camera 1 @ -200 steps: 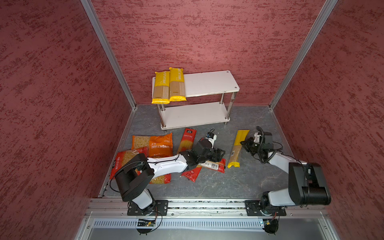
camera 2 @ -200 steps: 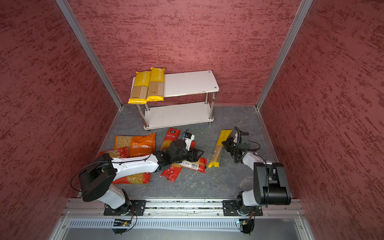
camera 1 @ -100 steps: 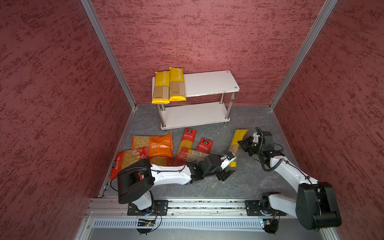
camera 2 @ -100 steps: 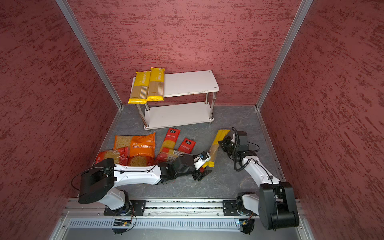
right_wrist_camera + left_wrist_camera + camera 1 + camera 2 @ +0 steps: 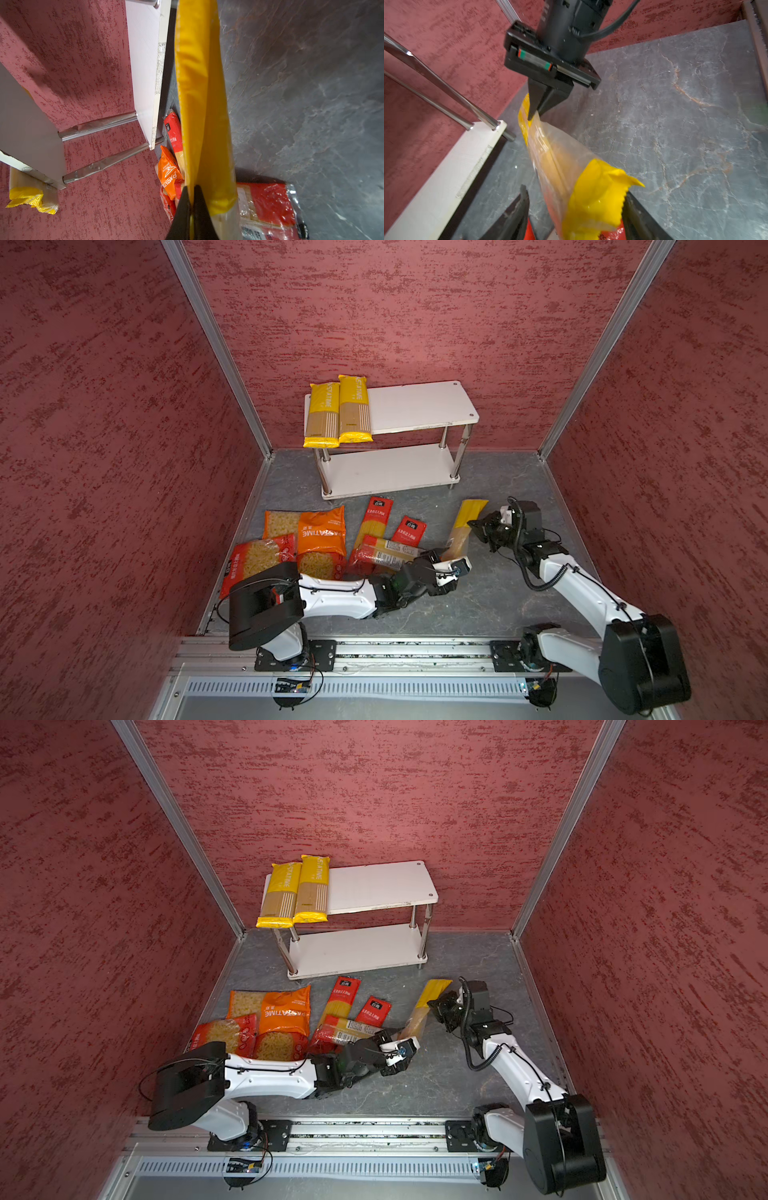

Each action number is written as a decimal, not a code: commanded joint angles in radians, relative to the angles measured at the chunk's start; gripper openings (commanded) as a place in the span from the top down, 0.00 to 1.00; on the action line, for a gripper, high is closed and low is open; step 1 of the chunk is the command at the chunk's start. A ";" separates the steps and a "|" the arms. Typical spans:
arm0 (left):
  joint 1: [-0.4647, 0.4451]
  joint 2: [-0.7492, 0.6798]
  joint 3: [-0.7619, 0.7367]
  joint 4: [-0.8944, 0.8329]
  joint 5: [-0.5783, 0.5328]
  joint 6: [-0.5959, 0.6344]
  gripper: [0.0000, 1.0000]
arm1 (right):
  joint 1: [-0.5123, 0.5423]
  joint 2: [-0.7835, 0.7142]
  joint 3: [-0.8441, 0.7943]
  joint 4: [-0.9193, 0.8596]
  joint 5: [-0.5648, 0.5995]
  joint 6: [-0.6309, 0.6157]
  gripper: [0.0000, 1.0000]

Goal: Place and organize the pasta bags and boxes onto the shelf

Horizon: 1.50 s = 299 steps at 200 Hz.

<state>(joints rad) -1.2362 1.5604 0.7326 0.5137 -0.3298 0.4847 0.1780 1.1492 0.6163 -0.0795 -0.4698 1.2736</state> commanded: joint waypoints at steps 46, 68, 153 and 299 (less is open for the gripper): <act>0.003 0.068 0.006 0.147 -0.090 0.171 0.41 | 0.041 -0.063 0.073 0.097 -0.042 0.082 1.00; 0.006 0.066 0.002 0.158 -0.107 0.169 0.52 | 0.046 -0.065 0.061 0.119 -0.044 0.098 1.00; 0.015 0.008 0.030 0.095 -0.113 0.133 0.86 | 0.064 -0.043 0.023 0.220 -0.054 0.158 0.86; 0.410 -0.363 0.336 -0.710 0.387 -0.218 1.00 | 0.078 -0.103 0.151 0.048 0.109 -0.557 0.50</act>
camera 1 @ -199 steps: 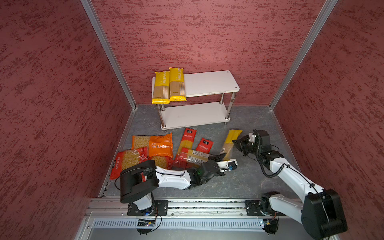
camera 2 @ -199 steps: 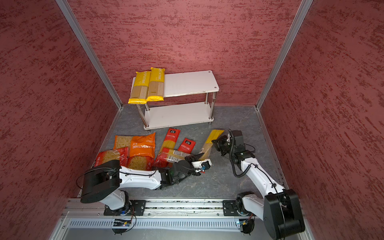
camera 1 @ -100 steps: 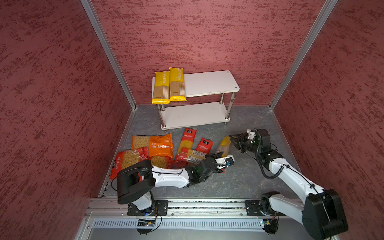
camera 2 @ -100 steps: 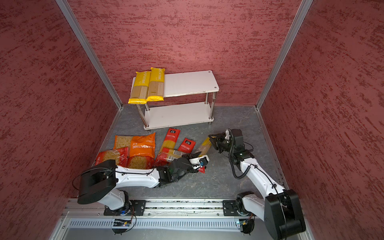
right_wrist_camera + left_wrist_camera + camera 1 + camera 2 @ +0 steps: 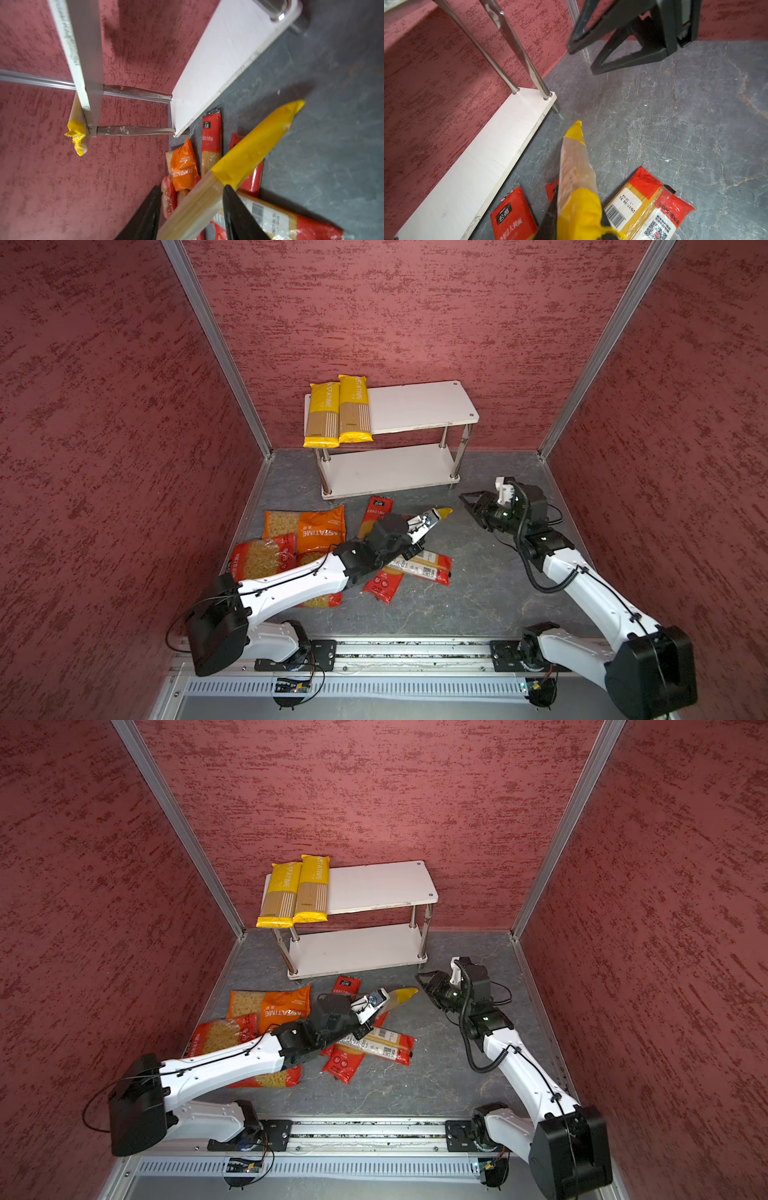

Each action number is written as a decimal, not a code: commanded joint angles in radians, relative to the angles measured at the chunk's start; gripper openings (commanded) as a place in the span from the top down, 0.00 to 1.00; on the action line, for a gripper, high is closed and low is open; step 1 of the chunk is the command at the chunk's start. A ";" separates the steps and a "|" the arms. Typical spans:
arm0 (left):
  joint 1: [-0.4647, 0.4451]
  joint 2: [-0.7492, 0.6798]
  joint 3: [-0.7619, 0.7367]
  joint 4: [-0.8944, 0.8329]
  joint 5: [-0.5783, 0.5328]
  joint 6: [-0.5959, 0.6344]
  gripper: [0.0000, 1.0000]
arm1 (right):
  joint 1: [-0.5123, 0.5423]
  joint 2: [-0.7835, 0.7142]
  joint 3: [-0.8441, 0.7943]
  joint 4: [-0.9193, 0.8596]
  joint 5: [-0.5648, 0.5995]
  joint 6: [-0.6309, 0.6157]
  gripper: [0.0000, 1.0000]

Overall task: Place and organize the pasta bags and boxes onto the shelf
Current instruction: 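Bring the left gripper to the pack's other end while the right gripper raises it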

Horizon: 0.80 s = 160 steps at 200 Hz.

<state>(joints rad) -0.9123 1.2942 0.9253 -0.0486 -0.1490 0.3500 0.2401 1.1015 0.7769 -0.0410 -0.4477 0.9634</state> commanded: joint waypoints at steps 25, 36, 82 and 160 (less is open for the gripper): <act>0.174 -0.164 0.196 -0.243 0.344 -0.107 1.00 | 0.069 -0.106 -0.052 0.108 0.128 -0.419 0.51; 0.238 -0.184 0.213 -0.265 0.444 -0.144 1.00 | 0.087 -0.100 -0.047 0.125 0.103 -0.471 0.51; 0.397 -0.182 0.307 -0.414 0.766 -0.113 1.00 | 0.225 -0.052 0.002 0.158 -0.062 -0.869 0.48; 0.406 -0.185 0.294 -0.430 0.896 0.023 1.00 | 0.352 0.179 0.170 0.066 -0.238 -1.133 0.47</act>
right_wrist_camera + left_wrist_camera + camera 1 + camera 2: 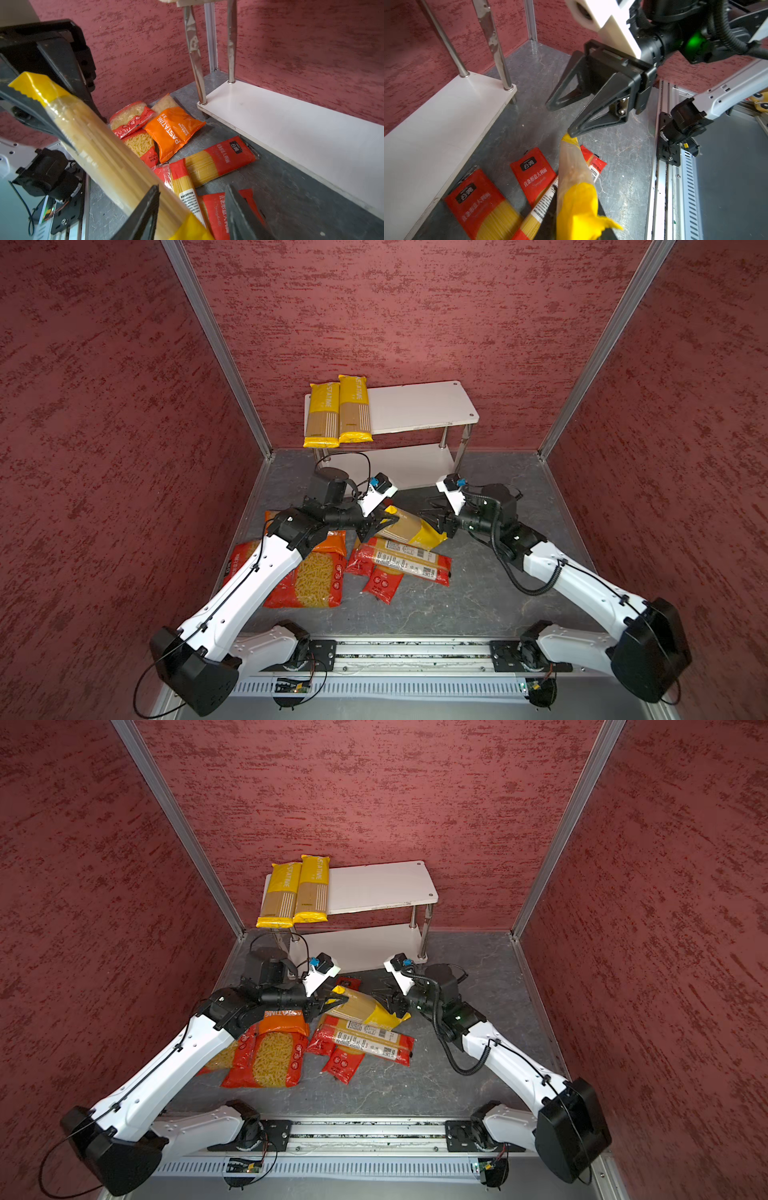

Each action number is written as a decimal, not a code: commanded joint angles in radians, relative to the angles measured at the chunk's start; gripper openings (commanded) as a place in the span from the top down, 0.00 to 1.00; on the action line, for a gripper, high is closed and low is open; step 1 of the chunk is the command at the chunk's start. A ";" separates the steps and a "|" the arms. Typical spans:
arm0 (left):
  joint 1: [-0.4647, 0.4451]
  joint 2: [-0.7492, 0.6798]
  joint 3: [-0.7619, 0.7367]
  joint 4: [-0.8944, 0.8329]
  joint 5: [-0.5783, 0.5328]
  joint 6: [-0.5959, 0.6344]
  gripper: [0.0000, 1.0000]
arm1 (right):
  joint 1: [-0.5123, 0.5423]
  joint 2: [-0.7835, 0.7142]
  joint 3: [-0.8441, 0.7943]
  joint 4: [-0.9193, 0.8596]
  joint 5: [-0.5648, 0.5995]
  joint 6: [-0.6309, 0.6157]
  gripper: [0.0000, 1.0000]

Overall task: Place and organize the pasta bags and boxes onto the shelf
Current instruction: 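Bring the left gripper to the pack's other end while the right gripper raises it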

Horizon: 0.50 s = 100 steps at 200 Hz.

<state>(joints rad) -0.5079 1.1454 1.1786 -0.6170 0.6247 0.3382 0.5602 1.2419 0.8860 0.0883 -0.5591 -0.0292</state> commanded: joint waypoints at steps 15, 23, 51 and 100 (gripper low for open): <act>0.001 -0.034 0.039 0.136 0.115 0.048 1.00 | 0.044 0.048 0.075 -0.095 -0.149 -0.164 0.47; 0.001 -0.030 0.042 0.126 0.105 0.058 1.00 | 0.044 0.037 0.063 -0.082 -0.137 -0.149 0.46; 0.001 -0.027 0.035 0.107 0.083 0.074 1.00 | 0.036 -0.039 0.000 -0.005 -0.129 -0.121 0.42; 0.004 -0.024 0.038 0.097 0.087 0.098 1.00 | 0.017 -0.072 -0.013 -0.121 -0.214 -0.137 0.39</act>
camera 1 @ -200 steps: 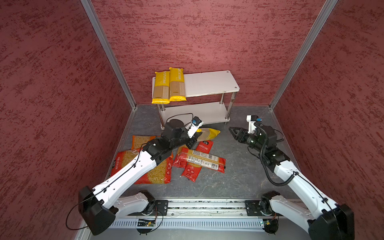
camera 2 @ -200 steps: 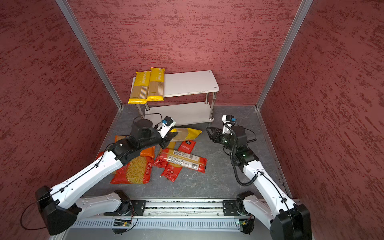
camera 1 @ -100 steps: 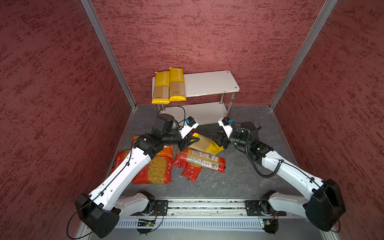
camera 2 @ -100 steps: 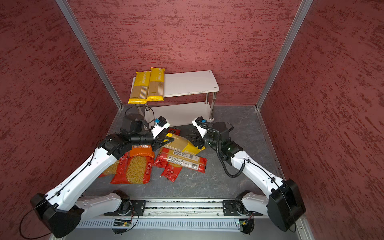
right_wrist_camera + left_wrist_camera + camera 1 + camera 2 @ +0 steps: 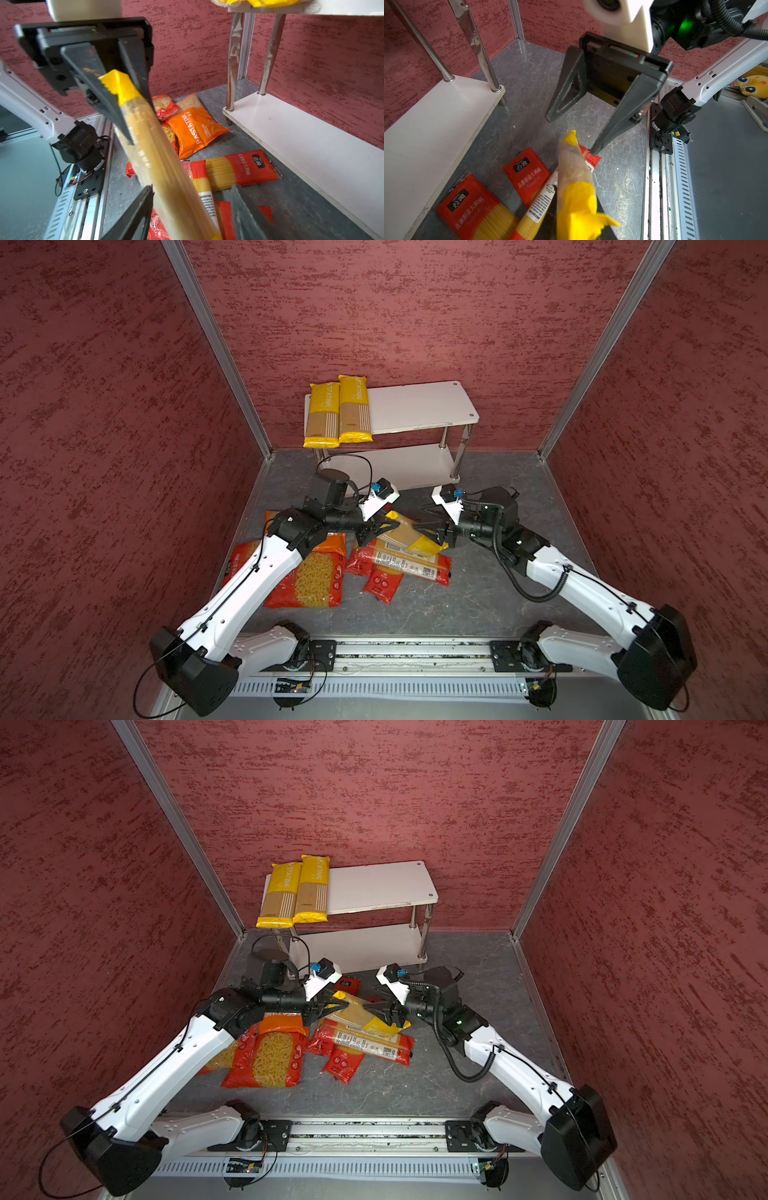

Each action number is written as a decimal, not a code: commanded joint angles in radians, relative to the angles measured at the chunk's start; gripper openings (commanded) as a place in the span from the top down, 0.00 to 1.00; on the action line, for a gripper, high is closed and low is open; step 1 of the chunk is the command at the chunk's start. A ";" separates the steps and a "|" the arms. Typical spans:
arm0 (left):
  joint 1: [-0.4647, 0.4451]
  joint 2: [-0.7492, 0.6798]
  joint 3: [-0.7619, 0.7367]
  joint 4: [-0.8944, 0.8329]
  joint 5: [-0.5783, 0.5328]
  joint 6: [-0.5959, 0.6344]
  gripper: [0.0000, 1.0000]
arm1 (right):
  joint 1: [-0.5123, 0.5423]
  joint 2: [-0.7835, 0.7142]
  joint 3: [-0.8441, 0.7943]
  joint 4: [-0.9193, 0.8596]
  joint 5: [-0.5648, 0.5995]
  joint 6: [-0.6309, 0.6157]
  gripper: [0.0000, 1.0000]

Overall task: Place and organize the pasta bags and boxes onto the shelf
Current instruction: 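Bring the left gripper to the pack's other end while the right gripper raises it, then grasp the pack with the left gripper and swing it upright with both grippers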

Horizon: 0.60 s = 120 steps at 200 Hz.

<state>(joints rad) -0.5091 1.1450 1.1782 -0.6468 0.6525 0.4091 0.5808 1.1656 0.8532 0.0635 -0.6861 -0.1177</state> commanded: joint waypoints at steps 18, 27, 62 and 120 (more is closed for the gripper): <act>0.002 -0.010 0.060 0.122 0.098 0.025 1.00 | -0.001 0.057 0.065 -0.220 -0.108 -0.091 0.40; -0.003 -0.002 0.073 0.114 0.120 0.029 1.00 | -0.001 0.077 0.078 -0.241 -0.105 -0.103 0.41; -0.008 0.029 0.117 0.077 0.173 0.067 1.00 | -0.001 0.130 0.101 -0.202 -0.090 -0.124 0.41; 0.013 0.081 0.137 0.194 0.070 -0.021 1.00 | -0.001 0.165 0.107 -0.193 -0.200 -0.101 0.61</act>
<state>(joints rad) -0.5083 1.2293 1.2514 -0.6697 0.6968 0.4496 0.5758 1.3342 0.9398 -0.1238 -0.7937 -0.2028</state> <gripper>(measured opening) 0.206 0.413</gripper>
